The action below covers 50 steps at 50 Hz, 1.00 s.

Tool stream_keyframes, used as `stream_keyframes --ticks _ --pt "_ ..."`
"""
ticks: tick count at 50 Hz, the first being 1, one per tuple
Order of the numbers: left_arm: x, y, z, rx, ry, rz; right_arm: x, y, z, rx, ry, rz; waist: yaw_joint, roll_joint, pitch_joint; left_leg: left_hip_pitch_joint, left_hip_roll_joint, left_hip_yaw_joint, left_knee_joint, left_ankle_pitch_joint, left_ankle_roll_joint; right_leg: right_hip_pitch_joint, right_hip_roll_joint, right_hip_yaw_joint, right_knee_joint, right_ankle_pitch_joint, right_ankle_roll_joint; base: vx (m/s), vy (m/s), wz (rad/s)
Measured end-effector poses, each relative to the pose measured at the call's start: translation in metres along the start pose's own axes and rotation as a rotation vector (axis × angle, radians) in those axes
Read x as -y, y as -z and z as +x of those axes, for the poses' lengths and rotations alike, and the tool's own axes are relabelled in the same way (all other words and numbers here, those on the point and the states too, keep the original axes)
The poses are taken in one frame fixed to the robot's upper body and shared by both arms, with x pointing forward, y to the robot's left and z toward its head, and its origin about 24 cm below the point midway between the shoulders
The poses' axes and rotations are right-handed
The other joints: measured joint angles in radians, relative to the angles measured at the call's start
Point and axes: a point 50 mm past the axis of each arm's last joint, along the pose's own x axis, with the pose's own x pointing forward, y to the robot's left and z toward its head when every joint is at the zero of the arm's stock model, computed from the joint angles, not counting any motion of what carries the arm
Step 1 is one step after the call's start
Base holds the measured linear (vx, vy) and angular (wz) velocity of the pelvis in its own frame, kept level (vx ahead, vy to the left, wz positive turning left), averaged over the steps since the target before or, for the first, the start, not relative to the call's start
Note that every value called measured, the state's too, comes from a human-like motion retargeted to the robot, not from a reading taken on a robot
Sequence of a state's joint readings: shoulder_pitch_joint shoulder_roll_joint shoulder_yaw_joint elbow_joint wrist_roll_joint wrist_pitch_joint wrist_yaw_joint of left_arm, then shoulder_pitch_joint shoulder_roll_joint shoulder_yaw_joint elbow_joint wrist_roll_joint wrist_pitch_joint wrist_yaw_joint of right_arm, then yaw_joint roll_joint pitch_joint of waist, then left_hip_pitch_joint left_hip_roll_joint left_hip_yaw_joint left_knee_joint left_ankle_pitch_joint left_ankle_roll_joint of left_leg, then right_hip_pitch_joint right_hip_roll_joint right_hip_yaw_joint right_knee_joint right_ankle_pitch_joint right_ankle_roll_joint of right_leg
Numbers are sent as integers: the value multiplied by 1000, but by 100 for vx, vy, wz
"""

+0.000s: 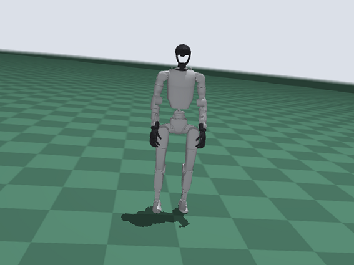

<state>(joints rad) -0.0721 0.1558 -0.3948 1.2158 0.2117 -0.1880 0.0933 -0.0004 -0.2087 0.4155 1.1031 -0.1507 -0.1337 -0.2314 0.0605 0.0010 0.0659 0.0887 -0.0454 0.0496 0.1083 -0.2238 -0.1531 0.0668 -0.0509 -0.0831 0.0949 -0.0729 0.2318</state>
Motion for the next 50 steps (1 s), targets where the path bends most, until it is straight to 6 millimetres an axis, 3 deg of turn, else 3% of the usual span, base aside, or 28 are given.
stream_keyframes --ticks 15,20,24,29,34,38,40,42,43,45,46,47,48,50 --pt "-1 8 -5 6 -68 -95 2 -11 2 46 37 14 -3 -6 -2 4 2 10 -2 -8 0 -2 2 10 2 -9 -1 0 0 0" --pt "-19 -12 -11 158 -219 -106 7 -11 1 58 89 40 3 -3 11 12 7 14 0 -16 -1 3 8 14 7 -12 -5 0 0 0" --pt "-51 -47 -31 404 -382 -60 8 -10 -1 66 134 76 19 -12 -3 -1 11 28 -13 -11 -6 -30 14 30 23 -14 -14 2 -1 -15" --pt "-101 -111 -87 827 -626 66 10 -10 -7 112 166 123 42 -26 0 -14 16 47 -20 -10 -3 -76 18 47 65 -20 -7 1 -2 -19" --pt "-141 -183 -164 1262 -915 244 16 -6 -16 160 168 119 42 -28 16 -30 23 50 -25 -3 -8 -82 28 61 33 -1 -21 0 0 0" --pt "-160 -236 -229 1576 -1181 434 21 0 -23 183 135 75 31 -23 27 -34 25 51 -33 0 -12 -87 31 62 26 5 -22 0 0 0" --pt "-151 -261 -263 1838 -1089 375 22 2 -25 180 97 78 18 -19 32 -33 26 51 -36 -1 -12 -85 32 60 21 8 -24 0 0 0" --pt "-163 -285 -288 1836 -1407 630 29 6 -26 171 106 38 3 -11 31 -38 28 55 -36 -3 -16 -99 34 59 37 3 -20 0 0 0" --pt "-159 -295 -299 1891 -1448 691 29 8 -27 170 98 28 -4 -10 25 -41 29 61 -35 -7 -13 -118 33 56 68 -5 -8 6 -3 -18" --pt "-150 -312 -322 2007 -1503 794 34 12 -27 156 102 25 -30 0 17 -47 31 65 -34 -9 -17 -134 33 55 86 -10 -4 7 -1 -10" --pt "-138 -325 -326 2039 -1327 882 34 14 -25 129 38 39 -46 4 14 -51 31 65 -31 -11 -14 -138 33 54 89 -9 -6 7 0 -1" --pt "-129 -334 -333 2077 -1270 959 37 15 -24 115 25 50 -62 9 12 -54 31 66 -29 -11 -13 -142 33 53 91 -7 -7 8 0 -3" --pt "-128 -338 -347 2147 -1449 987 45 15 -24 125 112 52 -78 18 12 -55 32 67 -30 -8 -17 -144 34 53 92 -5 -8 9 0 -4" --pt "-115 -348 -359 2227 -1495 1116 53 17 -24 115 168 65 -115 35 5 -58 34 70 -32 -4 -19 -147 35 50 89 1 -9 9 1 -4"
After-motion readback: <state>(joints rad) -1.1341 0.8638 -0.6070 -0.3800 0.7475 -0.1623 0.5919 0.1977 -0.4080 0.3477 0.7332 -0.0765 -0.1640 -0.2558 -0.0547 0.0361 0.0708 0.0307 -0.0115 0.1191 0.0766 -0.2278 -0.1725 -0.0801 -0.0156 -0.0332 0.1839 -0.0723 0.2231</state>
